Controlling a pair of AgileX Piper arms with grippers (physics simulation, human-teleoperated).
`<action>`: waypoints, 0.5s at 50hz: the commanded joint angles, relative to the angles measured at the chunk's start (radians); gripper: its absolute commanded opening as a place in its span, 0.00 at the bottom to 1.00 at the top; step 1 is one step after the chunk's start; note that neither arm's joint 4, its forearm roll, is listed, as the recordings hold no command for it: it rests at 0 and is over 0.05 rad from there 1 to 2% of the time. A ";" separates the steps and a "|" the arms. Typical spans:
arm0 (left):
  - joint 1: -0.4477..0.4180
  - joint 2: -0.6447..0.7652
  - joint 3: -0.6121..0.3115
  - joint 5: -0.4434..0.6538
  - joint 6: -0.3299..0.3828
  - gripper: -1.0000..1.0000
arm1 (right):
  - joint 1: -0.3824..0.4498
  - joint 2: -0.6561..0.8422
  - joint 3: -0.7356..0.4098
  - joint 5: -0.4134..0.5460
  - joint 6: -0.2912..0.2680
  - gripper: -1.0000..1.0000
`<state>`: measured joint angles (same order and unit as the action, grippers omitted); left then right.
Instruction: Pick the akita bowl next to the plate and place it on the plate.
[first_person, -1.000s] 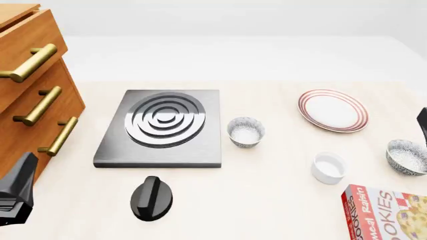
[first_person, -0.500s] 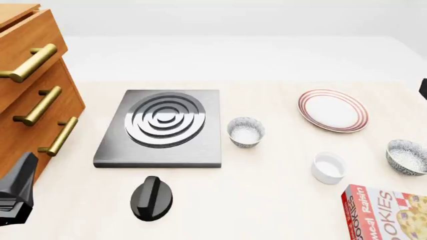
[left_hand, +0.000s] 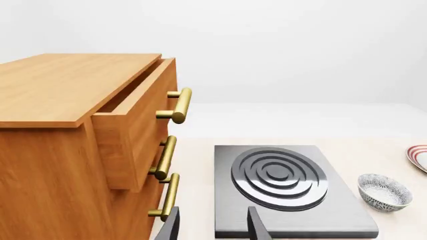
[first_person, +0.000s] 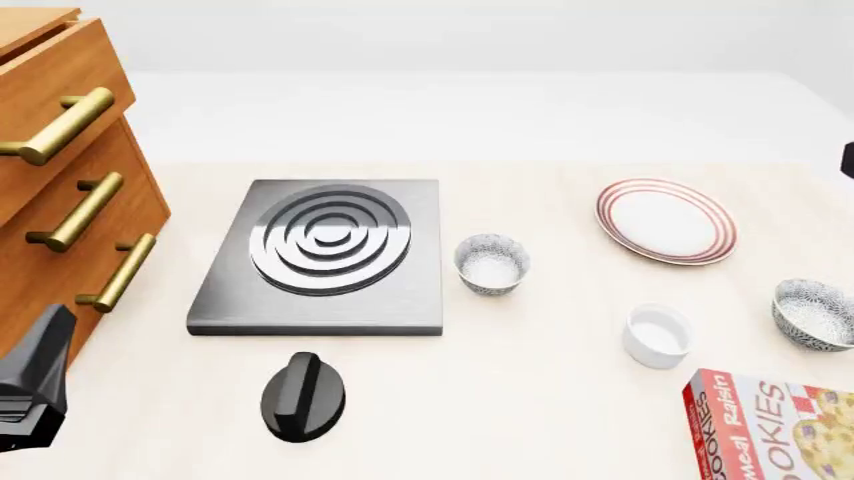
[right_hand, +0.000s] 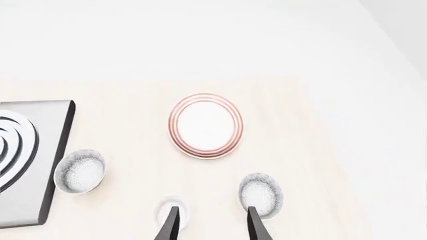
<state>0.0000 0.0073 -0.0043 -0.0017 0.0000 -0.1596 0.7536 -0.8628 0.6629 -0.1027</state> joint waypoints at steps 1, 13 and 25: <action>0.000 0.000 0.000 0.000 0.000 1.00 | -0.012 0.093 -0.053 0.009 -0.001 1.00; 0.000 0.000 0.000 0.000 0.000 1.00 | -0.025 0.231 -0.092 -0.050 -0.013 1.00; 0.000 0.000 0.000 0.000 0.000 1.00 | -0.050 0.329 -0.055 -0.157 -0.022 1.00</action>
<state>0.0000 0.0073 -0.0043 -0.0017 0.0000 -0.1918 1.0000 -0.9309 0.5747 -0.1143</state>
